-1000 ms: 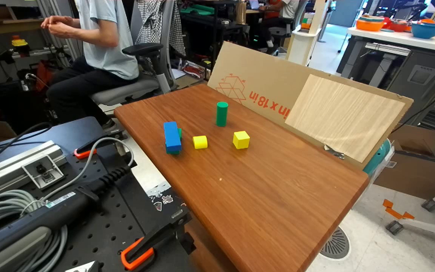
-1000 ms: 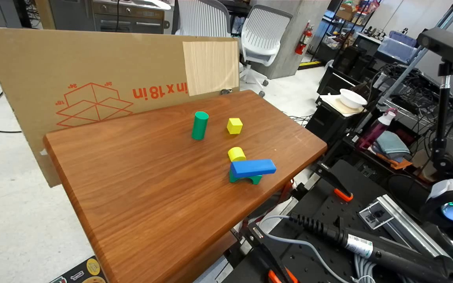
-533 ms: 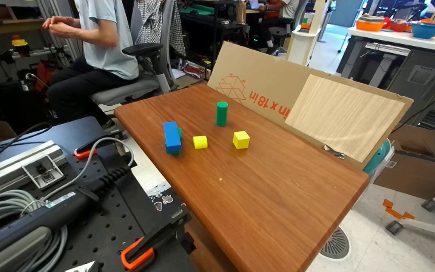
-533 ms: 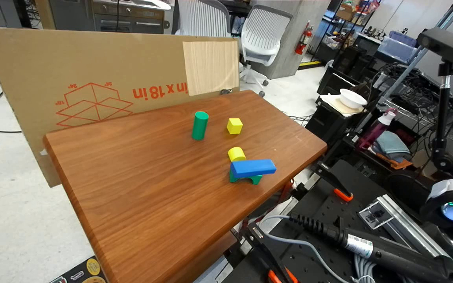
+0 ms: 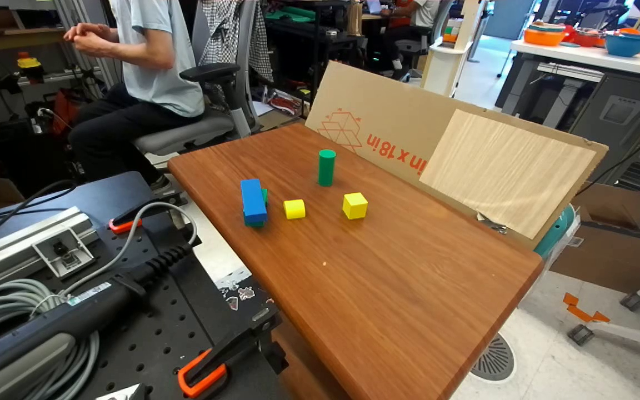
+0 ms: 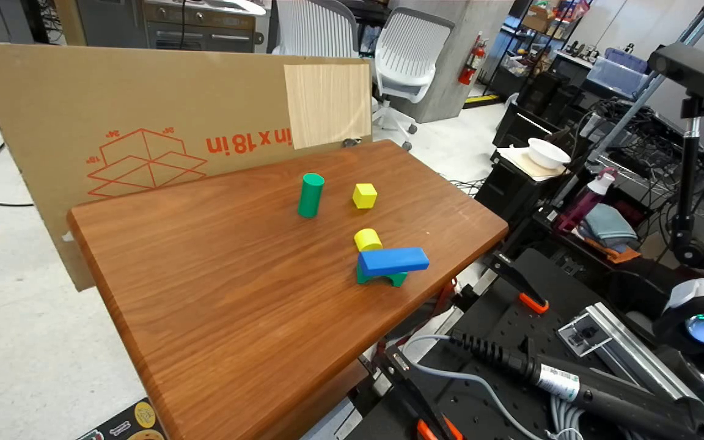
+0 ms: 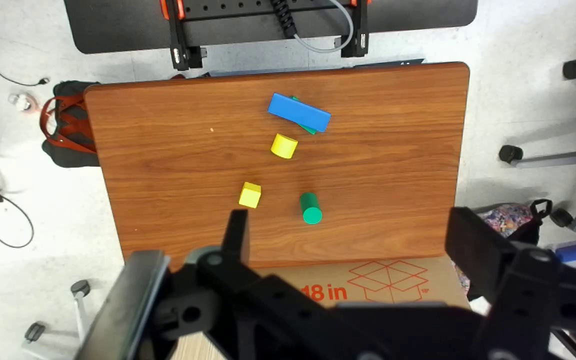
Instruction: Place the yellow cube on the blue block
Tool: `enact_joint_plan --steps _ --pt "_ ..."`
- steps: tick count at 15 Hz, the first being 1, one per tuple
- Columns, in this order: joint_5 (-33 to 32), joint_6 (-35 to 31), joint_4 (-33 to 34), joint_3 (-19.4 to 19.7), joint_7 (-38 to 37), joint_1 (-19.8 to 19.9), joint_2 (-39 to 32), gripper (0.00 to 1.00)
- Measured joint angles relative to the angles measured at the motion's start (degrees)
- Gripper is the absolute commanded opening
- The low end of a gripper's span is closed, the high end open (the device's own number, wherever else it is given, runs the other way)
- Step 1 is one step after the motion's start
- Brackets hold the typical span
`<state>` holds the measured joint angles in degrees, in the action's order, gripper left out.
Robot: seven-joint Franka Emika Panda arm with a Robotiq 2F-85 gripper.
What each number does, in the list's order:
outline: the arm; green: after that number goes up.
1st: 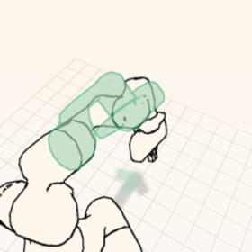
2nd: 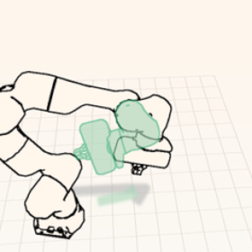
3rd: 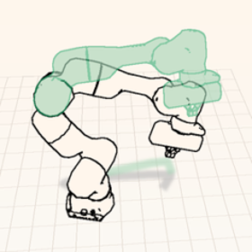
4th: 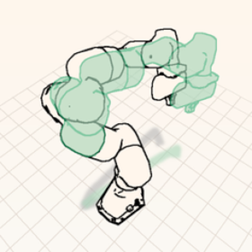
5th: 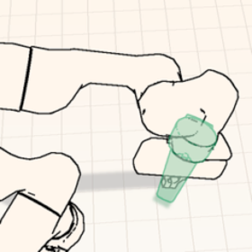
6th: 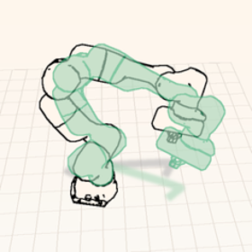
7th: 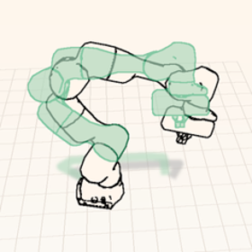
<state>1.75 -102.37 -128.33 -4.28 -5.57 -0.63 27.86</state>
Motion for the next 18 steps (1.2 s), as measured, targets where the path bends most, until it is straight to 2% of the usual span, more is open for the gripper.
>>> enact_joint_plan --steps 9,12,18 --pt "-0.11 -1.17 -1.64 0.0 -0.84 0.0 -0.43 1.0" --pt "-0.09 -7.26 -4.38 0.18 -1.75 0.09 -2.1 1.0" --pt "-0.09 -23.77 -12.31 1.83 -2.42 0.62 -9.35 1.0"
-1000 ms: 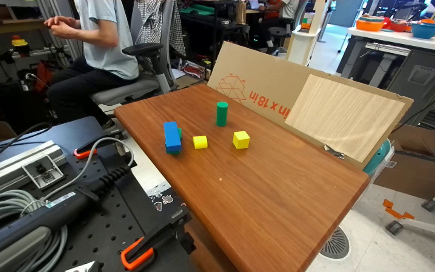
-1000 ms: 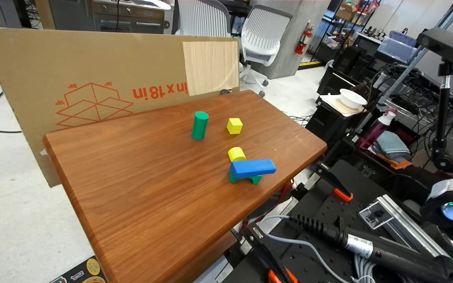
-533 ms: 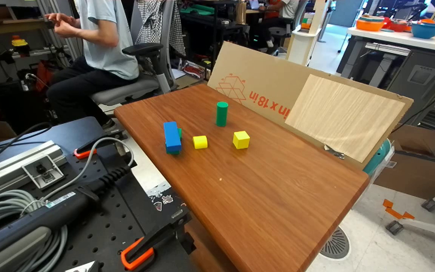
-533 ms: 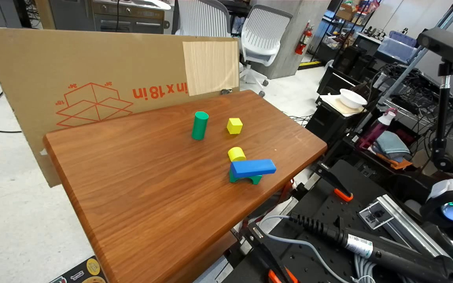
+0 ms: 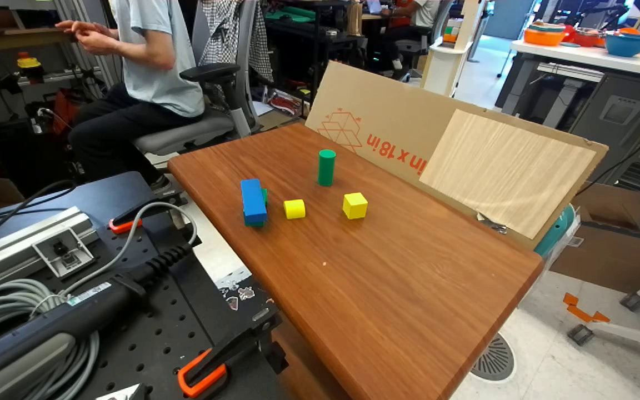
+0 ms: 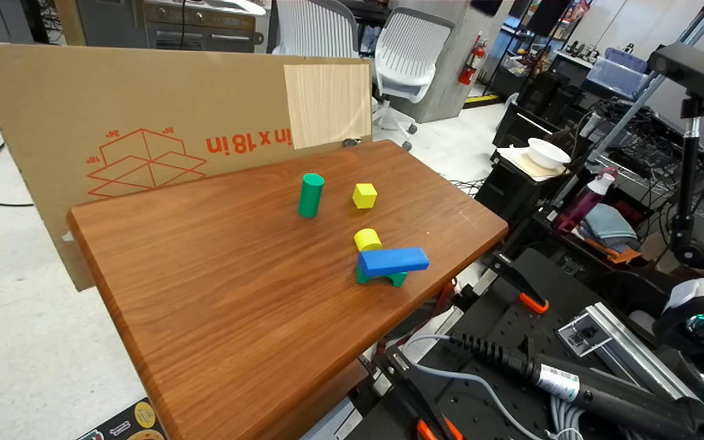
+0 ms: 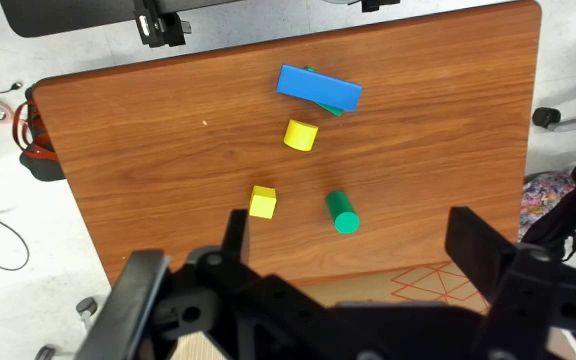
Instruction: Place the yellow cube on the blue block
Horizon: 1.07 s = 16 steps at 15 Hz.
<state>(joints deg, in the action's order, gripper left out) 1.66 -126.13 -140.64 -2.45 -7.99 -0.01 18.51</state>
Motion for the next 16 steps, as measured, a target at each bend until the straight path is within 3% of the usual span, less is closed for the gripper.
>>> enact_joint_plan --steps 4,9,16 --pt "0.0 -11.27 -3.0 1.29 -0.01 0.4 -8.52 1.0" --pt "0.0 -22.47 -2.25 2.28 -1.33 0.9 -20.62 1.0" --pt "2.54 -24.44 5.81 2.85 -0.77 1.53 -35.69 1.0"
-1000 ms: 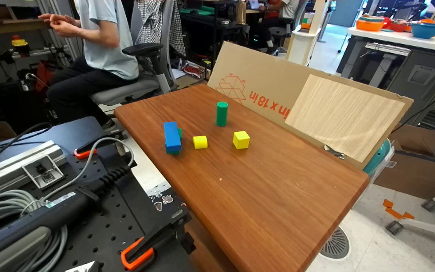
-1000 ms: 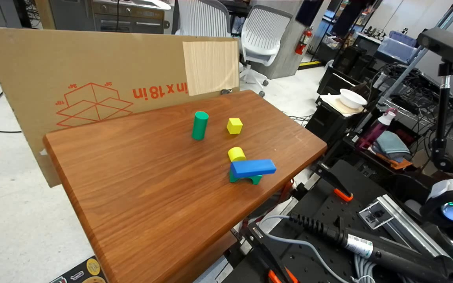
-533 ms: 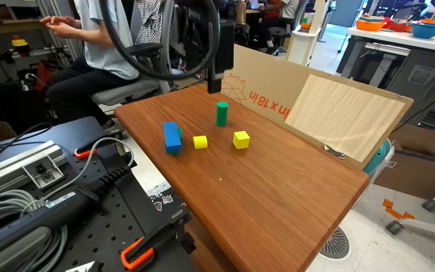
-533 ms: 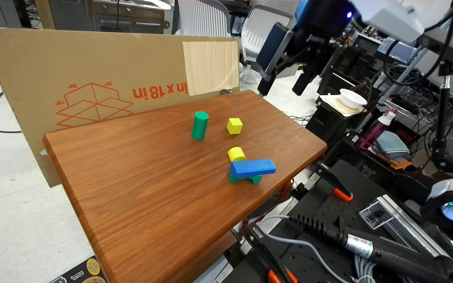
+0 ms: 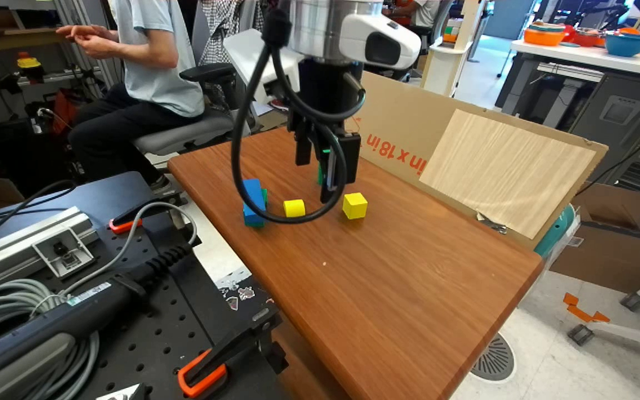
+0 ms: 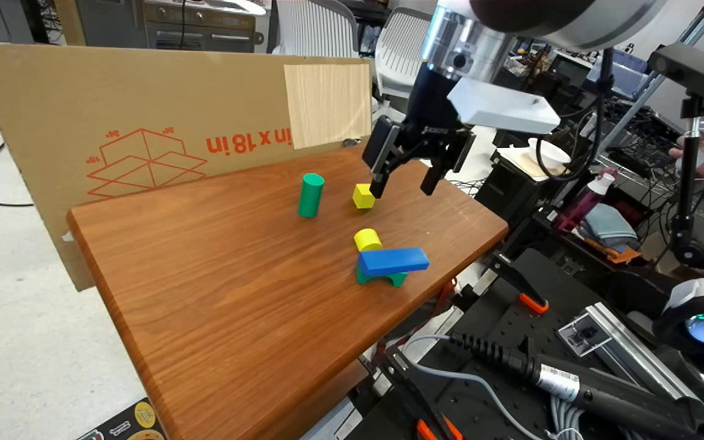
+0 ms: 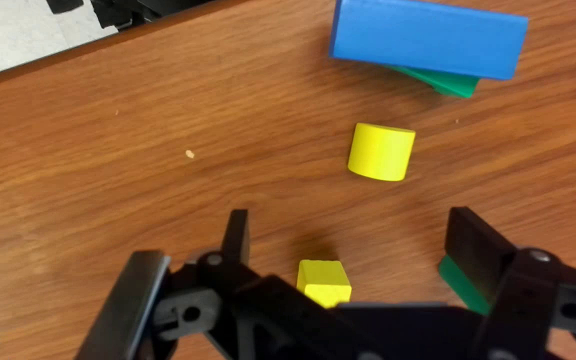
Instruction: Place the yellow cube on the blue block
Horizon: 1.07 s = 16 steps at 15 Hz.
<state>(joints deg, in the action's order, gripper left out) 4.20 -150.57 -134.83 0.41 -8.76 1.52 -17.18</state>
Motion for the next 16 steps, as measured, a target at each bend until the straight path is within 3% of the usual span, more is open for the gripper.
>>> enact_joint_plan --steps 12,13,14,16 --pt "-0.27 0.16 14.09 0.87 3.12 0.18 -14.22 1.0" --pt "-0.3 0.17 14.92 1.02 3.13 0.18 -15.18 0.75" --pt "-0.34 0.17 15.66 1.15 3.13 0.18 -16.01 0.72" --pt "-0.43 0.18 16.95 1.31 3.28 0.18 -17.47 0.56"
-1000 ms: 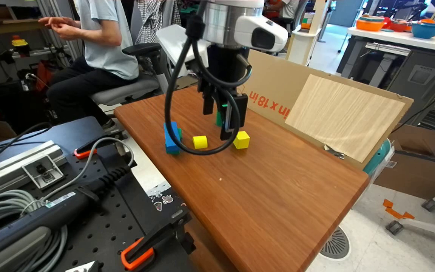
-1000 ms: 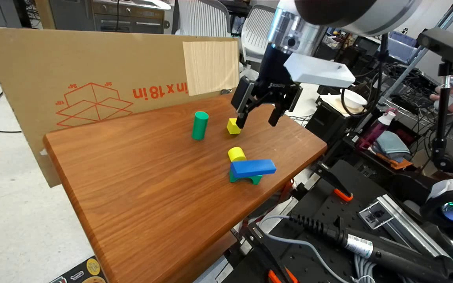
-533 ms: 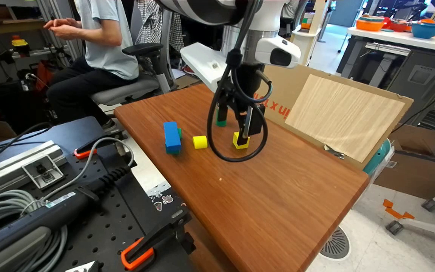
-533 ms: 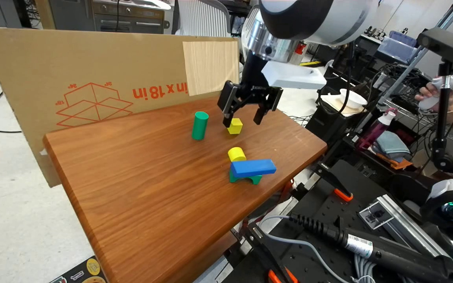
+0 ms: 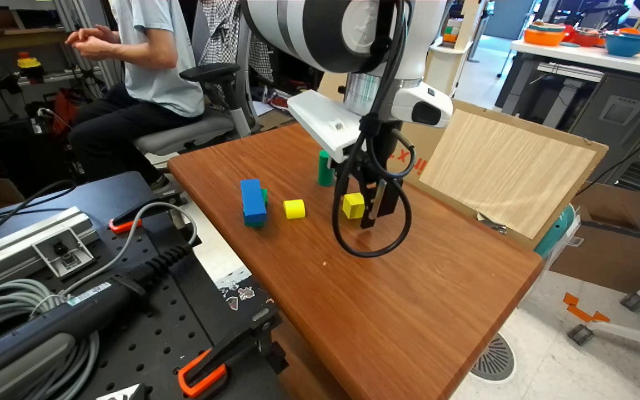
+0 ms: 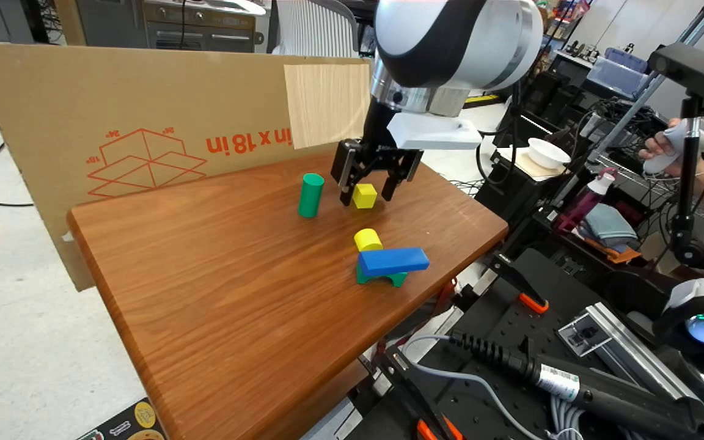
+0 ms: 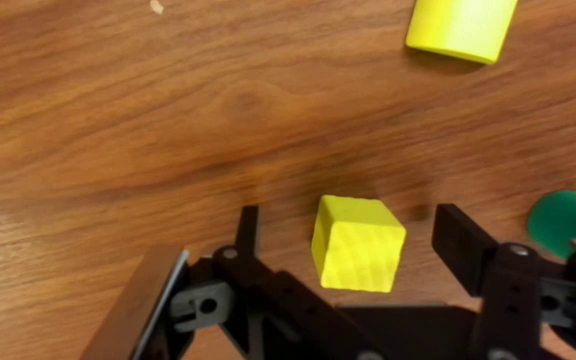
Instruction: Place the yellow cube on the blue block
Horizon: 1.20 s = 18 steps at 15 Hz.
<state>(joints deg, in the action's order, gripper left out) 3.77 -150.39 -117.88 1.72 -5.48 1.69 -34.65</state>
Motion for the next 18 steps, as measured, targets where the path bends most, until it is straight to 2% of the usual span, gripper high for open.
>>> enact_joint_plan --steps 6,7,12,15,18 --pt "-0.22 0.6 1.83 0.5 1.06 -0.05 -0.84 0.12" --pt "-0.23 0.6 1.99 0.54 1.37 -0.05 -0.82 0.09" --pt "-0.37 0.6 0.48 0.53 1.96 -0.5 1.42 0.09" --pt "-1.55 0.68 -5.01 0.08 2.18 -1.92 7.38 0.09" --pt "-1.59 1.6 -12.69 -2.29 3.3 -2.89 15.91 0.09"
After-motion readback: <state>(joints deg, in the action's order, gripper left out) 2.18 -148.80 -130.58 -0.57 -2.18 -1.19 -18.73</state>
